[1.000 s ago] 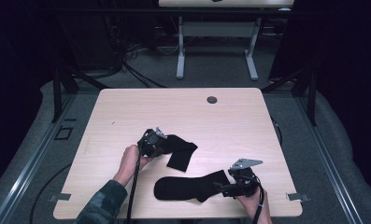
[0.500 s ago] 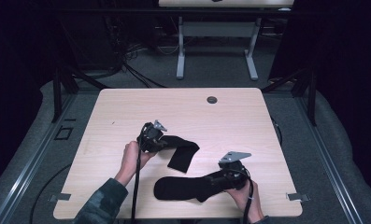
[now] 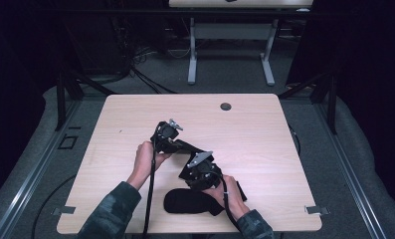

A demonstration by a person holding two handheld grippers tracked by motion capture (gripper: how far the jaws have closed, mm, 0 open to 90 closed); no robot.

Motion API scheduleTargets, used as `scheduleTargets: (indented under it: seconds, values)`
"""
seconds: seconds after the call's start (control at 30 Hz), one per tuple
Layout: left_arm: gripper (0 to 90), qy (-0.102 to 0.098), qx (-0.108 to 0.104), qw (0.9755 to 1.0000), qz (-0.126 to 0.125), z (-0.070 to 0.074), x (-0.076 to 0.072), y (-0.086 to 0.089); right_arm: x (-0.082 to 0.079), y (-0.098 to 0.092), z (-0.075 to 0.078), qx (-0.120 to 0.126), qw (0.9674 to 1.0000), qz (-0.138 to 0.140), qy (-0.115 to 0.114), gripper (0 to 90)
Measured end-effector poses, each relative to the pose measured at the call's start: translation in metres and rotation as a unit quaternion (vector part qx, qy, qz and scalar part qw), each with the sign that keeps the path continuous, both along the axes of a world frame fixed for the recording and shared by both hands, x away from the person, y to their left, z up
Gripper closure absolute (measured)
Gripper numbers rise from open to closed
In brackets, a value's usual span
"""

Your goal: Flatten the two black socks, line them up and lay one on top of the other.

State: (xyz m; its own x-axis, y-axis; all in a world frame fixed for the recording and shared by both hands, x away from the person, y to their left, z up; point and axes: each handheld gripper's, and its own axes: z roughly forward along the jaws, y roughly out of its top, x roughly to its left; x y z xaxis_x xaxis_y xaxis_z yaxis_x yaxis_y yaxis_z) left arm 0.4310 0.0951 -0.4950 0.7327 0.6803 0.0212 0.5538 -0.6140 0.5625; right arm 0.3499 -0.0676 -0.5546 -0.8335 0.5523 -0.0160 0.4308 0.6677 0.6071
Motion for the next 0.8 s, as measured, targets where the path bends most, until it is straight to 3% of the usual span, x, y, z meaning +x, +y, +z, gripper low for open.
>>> scheduleTargets:
  seconds: [0.13, 0.33, 0.47, 0.53, 0.63, 0.8]
  values:
    - [88.1, 0.003, -0.002, 1.0000, 0.001, -0.001, 0.002, 0.002, -0.001, 0.010, -0.008, -0.041, 0.9990, 0.016, -0.007, 52.2]
    - [88.1, 0.004, 0.001, 1.0000, 0.002, -0.002, 0.003, 0.005, -0.002, 0.004, -0.010, -0.034, 0.9992, 0.016, -0.008, 76.1]
    - [88.2, 0.001, 0.002, 1.0000, 0.004, 0.001, 0.003, 0.009, -0.006, -0.003, -0.006, -0.047, 0.9985, 0.019, -0.023, 82.2]
    - [88.2, 0.000, 0.006, 1.0000, 0.004, 0.003, 0.002, 0.013, -0.010, -0.010, -0.001, -0.031, 0.9991, 0.018, -0.024, 82.7]
    - [88.2, 0.003, 0.008, 1.0000, 0.005, 0.005, 0.002, 0.019, -0.017, -0.027, 0.010, 0.017, 0.9995, 0.014, -0.024, 82.9]
    - [88.2, 0.018, 0.010, 0.9998, 0.008, 0.011, 0.002, 0.030, -0.025, -0.067, 0.034, 0.072, 0.9971, 0.004, -0.024, 82.9]
